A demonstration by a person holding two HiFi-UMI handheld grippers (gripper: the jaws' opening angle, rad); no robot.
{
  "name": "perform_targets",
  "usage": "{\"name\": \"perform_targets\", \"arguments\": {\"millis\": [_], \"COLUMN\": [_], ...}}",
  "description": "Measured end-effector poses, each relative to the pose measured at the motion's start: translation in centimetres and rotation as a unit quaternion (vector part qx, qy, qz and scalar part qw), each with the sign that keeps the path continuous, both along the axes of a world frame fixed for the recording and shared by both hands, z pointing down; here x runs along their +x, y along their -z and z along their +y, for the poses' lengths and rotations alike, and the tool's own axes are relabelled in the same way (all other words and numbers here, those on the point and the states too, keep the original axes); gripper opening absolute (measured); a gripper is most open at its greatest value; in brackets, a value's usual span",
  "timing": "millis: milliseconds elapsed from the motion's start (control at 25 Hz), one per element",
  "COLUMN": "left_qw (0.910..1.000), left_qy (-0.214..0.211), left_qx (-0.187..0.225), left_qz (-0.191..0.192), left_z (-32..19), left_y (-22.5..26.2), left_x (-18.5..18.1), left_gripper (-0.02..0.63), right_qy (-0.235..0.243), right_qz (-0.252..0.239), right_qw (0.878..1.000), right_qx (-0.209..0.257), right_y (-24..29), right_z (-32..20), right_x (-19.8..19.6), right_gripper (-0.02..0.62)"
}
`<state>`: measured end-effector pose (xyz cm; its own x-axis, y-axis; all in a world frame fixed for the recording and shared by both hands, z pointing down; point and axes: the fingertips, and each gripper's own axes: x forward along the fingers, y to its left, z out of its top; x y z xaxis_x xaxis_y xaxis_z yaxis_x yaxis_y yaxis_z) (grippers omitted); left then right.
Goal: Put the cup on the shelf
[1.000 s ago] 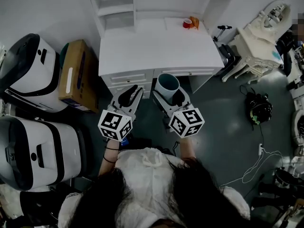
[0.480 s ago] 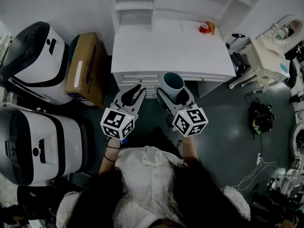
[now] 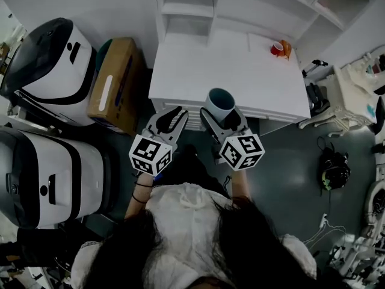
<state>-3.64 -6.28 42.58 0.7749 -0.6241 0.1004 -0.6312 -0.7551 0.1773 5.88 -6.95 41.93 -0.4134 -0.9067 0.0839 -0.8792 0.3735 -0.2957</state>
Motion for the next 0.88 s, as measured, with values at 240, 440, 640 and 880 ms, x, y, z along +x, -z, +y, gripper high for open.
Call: {"name": "perform_targets", "arguments": {"millis": [240,440,640,880], "left_qw": [0.9996,0.9990,0.9981,0.9959], "left_qy": [0.028,0.044,0.061,0.087], "left_qx": [-0.001,0.001,0.001,0.002], "left_qz": [0.006,0.000,-0.011,-0.024], "left_z": [-6.6,-11.4,-15.4,-18.6], "left_y": [0.8,1.3,1.2,1.0], "left_x": [0.8,2.6,3.5,4.1], "left_gripper": [0.091,0.091,0.091,0.091], "right_qy": [0.031,0.050,0.063,0.085], "right_qz": [0.004,0.002,0.000,-0.002], "right_qw": [1.000,0.999,0.998,0.996], "right_qx": [0.004,0.007,0.013,0.020], "right_y": [0.6,1.0,1.1,1.0], "right_z": [-6.5,-11.7,-16.2,-20.9], "right_x": [0.6,2.0,3.4,4.3], "right_gripper": [0.350,0.350,0.350,0.350]}}
